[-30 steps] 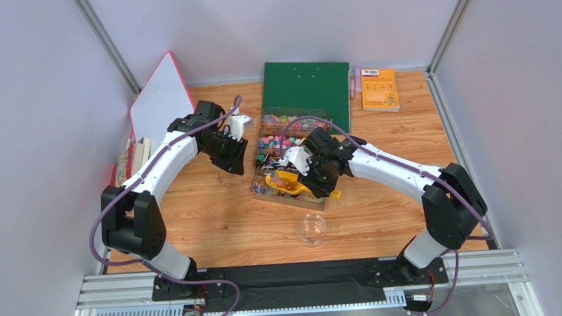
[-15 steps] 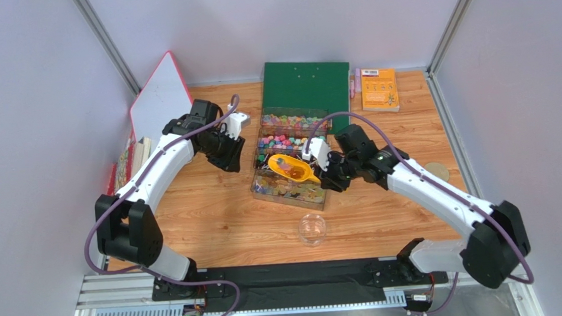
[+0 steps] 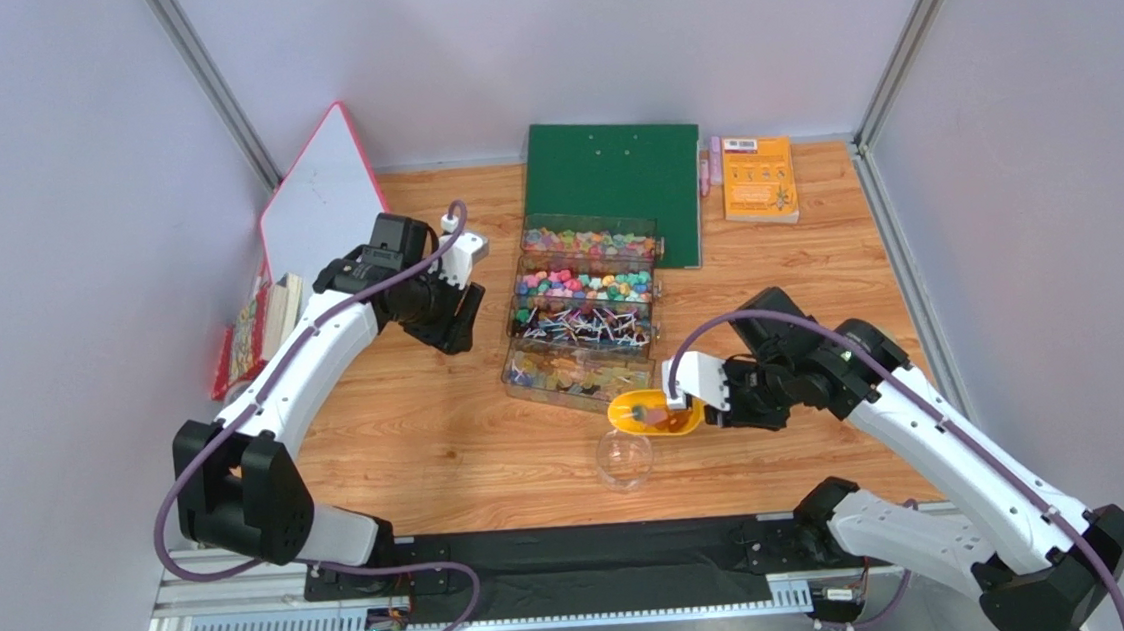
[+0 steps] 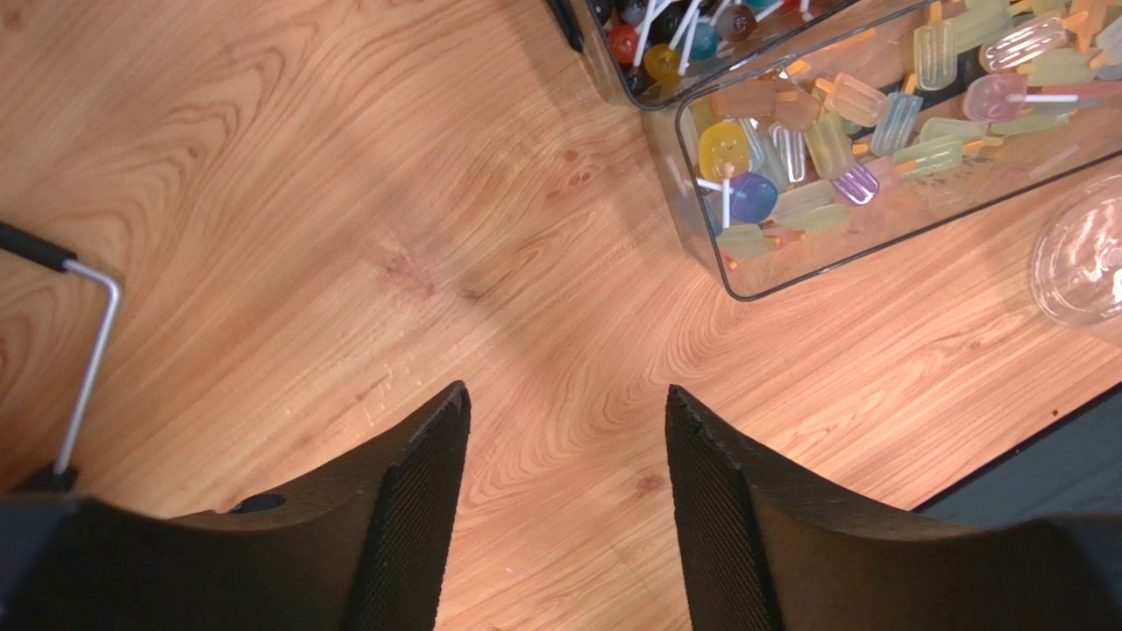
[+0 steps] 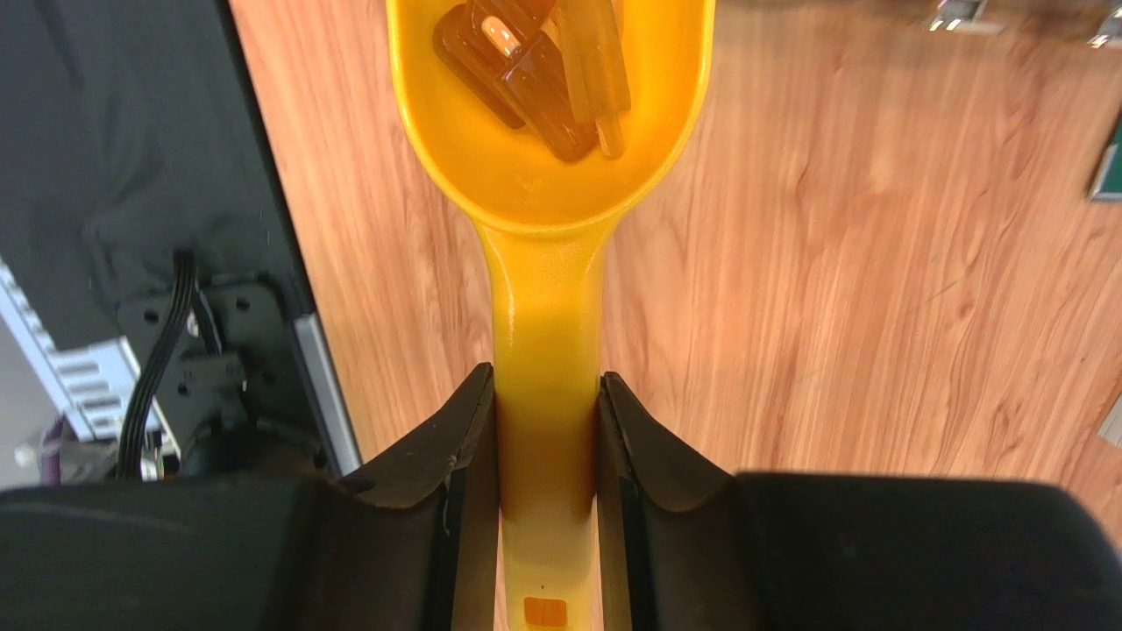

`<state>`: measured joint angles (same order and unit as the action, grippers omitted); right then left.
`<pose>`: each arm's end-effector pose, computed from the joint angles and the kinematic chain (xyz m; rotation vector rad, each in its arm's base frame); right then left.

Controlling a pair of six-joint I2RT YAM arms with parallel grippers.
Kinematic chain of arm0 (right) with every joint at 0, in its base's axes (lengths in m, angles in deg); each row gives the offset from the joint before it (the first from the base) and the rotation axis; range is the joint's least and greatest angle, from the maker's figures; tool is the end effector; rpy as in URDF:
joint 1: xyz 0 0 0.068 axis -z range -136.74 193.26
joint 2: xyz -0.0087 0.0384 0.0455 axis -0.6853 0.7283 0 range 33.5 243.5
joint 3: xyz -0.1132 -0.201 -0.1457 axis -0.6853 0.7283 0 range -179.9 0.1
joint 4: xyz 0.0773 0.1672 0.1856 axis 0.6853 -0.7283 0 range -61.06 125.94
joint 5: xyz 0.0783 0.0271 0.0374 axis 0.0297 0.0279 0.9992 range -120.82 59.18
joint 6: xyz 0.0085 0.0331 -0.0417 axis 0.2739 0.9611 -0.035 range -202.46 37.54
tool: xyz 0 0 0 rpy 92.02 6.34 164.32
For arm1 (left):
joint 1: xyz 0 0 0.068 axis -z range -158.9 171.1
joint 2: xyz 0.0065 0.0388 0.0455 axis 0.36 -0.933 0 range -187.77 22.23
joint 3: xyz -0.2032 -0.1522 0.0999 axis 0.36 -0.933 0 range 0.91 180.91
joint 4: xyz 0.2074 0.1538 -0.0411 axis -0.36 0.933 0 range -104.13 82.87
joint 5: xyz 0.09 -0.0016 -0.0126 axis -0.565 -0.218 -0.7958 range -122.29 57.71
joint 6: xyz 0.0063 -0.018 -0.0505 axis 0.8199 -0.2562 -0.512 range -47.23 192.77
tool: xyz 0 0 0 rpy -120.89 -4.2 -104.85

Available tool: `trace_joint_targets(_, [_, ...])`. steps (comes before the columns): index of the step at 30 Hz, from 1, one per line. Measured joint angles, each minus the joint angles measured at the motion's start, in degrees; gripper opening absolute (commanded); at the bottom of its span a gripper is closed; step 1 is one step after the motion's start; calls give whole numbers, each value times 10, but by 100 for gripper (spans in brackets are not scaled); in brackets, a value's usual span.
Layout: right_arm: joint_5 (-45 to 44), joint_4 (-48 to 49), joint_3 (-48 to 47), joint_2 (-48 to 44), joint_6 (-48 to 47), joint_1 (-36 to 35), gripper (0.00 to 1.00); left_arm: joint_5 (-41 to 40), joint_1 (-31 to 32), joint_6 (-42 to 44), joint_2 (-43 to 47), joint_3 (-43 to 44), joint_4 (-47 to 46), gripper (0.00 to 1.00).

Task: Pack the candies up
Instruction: Place the fake candies in the packing bottle.

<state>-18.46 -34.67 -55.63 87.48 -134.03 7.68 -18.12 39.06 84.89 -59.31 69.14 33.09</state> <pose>0.1151 0.0918 0.2931 -1.9279 1.9461 0.2224 0.2701 -0.0968 0.2821 0.7623 2.5067 -0.3600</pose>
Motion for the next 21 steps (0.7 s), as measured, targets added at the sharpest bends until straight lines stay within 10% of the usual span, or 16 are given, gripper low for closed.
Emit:
trace_joint_targets(12, [-122, -68, -45, 45, -15, -68, 0, -49, 0, -93, -13, -39, -37, 96])
trace_joint_targets(21, [-216, -68, -55, 77, 13, -159, 0, -107, 0, -121, -23, -49, -55, 95])
